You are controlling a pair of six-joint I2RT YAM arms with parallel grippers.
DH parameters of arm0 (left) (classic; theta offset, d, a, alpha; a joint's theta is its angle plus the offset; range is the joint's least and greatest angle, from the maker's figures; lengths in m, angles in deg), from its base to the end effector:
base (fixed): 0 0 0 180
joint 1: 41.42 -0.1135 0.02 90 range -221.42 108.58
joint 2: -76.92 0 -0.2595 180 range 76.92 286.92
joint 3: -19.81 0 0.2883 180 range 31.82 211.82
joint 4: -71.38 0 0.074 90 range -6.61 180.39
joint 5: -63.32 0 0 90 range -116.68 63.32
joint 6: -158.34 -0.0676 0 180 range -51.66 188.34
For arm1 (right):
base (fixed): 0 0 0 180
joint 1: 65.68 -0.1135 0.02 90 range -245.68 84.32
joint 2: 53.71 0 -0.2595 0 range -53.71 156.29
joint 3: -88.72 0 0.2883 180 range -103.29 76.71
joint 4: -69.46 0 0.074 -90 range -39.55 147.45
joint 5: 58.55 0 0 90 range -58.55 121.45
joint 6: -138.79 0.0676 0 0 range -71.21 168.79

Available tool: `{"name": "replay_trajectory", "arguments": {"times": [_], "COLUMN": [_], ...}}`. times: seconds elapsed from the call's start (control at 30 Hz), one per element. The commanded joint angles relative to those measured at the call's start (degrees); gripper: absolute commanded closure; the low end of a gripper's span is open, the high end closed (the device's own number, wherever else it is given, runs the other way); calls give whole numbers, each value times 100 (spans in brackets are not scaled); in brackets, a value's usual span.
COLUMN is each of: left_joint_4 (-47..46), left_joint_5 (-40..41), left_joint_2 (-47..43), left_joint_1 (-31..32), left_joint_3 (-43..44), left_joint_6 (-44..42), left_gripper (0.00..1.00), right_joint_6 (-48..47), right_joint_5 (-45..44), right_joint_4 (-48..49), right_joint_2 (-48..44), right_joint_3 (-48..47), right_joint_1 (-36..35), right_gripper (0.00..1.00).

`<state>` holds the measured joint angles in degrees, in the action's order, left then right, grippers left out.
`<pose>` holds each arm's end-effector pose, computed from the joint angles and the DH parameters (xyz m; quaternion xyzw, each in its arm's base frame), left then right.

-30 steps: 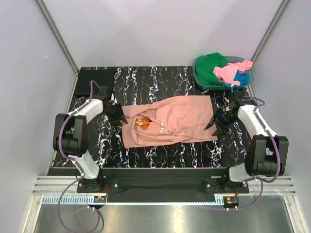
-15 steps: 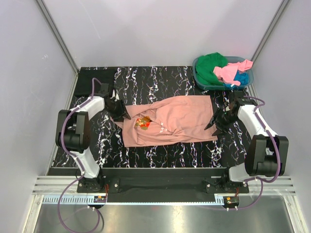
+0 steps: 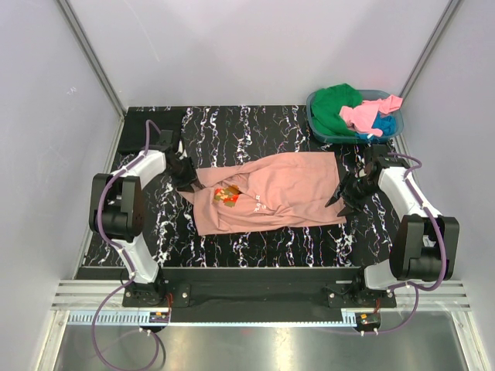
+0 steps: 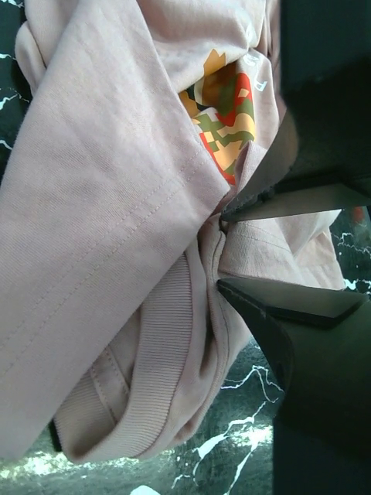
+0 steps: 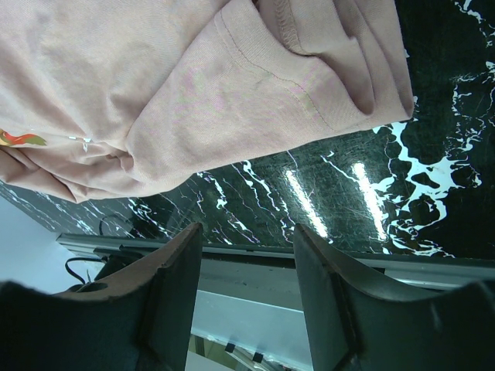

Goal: Fold and stack the t-shirts
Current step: Flatten the tshirt out

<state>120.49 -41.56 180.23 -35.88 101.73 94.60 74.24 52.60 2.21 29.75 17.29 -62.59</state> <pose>0.3912 -0.0554 0.1295 -0.1542 0.9653 -0.1687 0.1265 0.2988 0.0083 0.1766 0.2246 0.9527 0.1971 0.0547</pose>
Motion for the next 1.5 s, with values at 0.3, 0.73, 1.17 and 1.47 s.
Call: {"name": "replay_trajectory", "arguments": {"times": [0.3,0.73,1.17,1.47], "left_joint_4": [-589,744,2792,2795], "left_joint_5": [-771,1712,3464,2904], "left_joint_2": [-99,-1733,-5259,-5751], "left_joint_1": [-27,-36,-97,-97], "left_joint_3": [-460,-382,-1068,-1629], "left_joint_6": [-122,326,1497,1188], "left_gripper": [62,100,100,100], "right_joint_6": [-102,-251,65,109], "right_joint_5": [91,-364,-673,-446], "right_joint_4": [-13,-144,22,514], "right_joint_2": [-32,205,636,952], "right_joint_3": [-44,-87,-61,124], "right_joint_1": [-28,-46,-441,-765], "right_gripper": [42,42,44,55]}}
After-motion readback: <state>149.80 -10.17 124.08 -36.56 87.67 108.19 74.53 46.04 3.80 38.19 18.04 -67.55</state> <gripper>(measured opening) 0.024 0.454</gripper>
